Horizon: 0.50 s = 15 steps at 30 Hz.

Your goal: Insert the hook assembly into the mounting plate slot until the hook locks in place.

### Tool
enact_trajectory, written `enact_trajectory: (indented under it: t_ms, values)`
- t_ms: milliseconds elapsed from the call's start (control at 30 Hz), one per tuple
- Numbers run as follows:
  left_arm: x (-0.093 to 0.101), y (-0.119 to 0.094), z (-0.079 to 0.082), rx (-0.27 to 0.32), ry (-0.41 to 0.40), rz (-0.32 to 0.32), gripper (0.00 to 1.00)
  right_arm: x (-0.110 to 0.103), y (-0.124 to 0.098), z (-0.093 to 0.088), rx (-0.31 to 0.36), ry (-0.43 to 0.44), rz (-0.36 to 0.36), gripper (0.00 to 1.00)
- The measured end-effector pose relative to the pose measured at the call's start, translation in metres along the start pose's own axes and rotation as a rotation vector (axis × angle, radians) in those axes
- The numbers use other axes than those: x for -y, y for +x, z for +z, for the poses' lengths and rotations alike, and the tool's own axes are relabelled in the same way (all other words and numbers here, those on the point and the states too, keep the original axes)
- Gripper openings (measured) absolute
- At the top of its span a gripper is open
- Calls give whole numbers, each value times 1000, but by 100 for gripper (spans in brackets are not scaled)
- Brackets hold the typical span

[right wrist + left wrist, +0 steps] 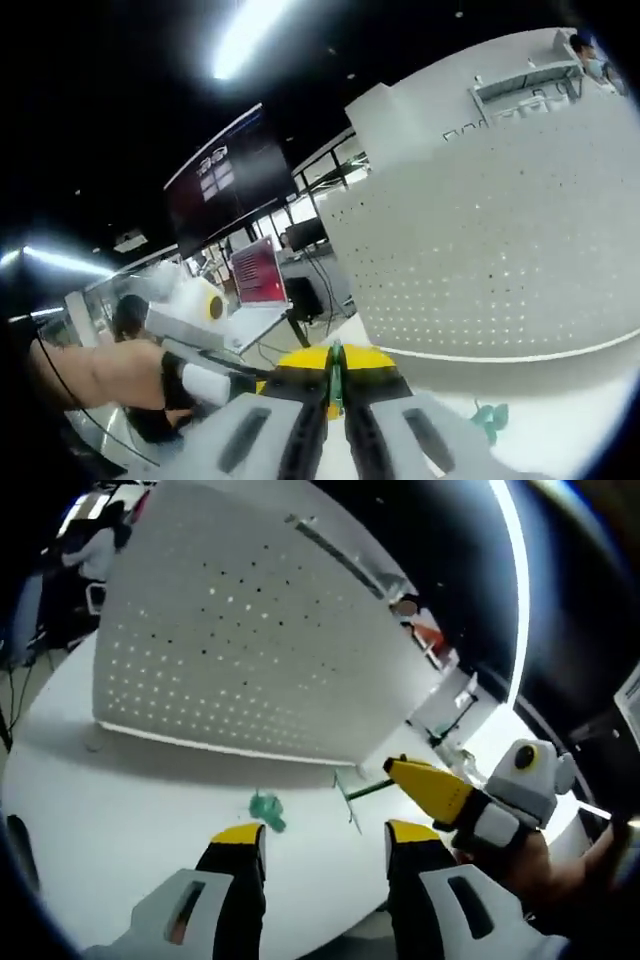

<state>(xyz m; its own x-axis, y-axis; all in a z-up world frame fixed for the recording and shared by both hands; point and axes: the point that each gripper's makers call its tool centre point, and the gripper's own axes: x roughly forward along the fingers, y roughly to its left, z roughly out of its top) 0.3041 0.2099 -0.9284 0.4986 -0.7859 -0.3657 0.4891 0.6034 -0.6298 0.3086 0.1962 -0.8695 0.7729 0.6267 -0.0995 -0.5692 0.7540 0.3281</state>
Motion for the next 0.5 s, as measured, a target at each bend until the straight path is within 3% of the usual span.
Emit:
enact_trajectory:
  t_ms: [100,200,500]
  values:
    - [3,-3,6,52,-75,-39,36,-5,0,5,14,3,14,0]
    - [6,-6,8,70,-102,-68,28,-9,1,7,17,-18,19,0]
    - [17,-9,14,89,-111,-114,18,-20,1,12,33,-23,40,0]
